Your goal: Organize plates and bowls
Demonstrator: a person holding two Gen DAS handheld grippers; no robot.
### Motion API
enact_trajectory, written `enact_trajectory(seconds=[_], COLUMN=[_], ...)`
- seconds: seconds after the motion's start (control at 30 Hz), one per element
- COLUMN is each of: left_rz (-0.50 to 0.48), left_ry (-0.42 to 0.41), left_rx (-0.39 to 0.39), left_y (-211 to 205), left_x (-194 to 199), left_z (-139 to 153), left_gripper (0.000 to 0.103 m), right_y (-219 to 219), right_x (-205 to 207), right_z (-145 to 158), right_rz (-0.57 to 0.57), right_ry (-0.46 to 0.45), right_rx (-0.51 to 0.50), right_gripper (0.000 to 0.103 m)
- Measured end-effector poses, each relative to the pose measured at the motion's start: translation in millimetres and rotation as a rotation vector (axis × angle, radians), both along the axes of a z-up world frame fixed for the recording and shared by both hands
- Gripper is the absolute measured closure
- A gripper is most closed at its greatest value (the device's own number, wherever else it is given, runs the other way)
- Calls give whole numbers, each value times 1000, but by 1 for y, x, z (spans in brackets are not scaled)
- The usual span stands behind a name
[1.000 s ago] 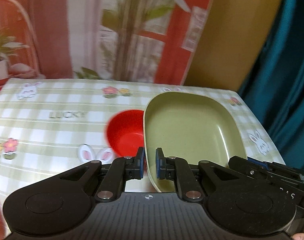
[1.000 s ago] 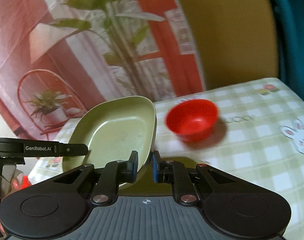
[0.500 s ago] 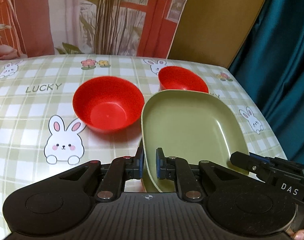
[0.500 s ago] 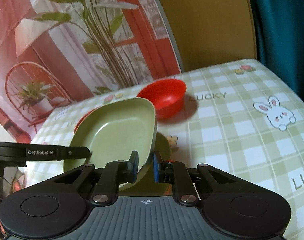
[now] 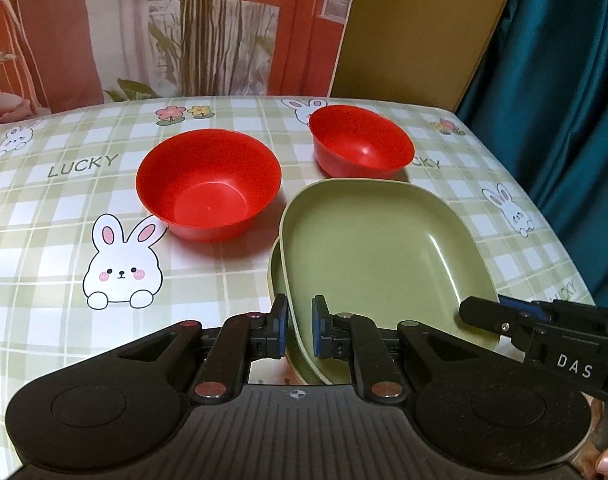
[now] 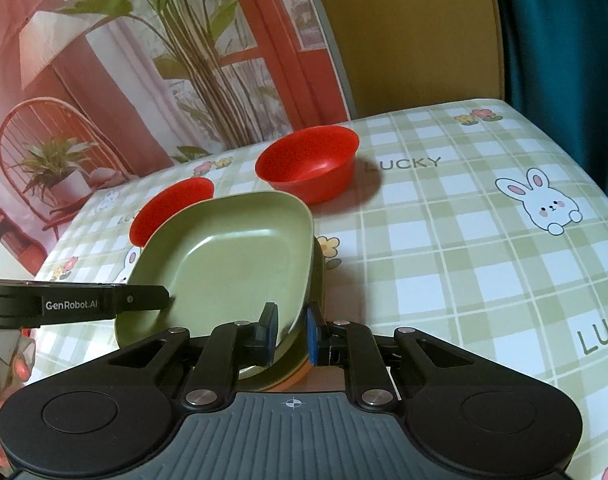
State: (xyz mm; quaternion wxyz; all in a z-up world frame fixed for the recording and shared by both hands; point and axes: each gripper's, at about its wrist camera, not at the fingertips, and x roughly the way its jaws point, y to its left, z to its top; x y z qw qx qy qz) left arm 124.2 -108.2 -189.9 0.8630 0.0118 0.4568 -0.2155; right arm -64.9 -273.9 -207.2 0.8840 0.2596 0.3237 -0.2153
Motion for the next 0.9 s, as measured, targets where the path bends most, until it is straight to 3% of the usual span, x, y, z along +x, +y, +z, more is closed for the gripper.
enact_trajectory(seconds=[0.57, 0.9], left_rz=[-35, -28], left_ry=[-51, -36], left_rx=[53, 42], left_y=[-3, -1], left_x=[-6, -5], left_z=[-2, -6], left_gripper=[88, 88], right_y=[-1, -1], right_x=[4, 5], right_z=[-3, -3], right_rz=[15, 12], right_ry=[8, -3], right_rx=[-4, -8], right_gripper=[88, 87])
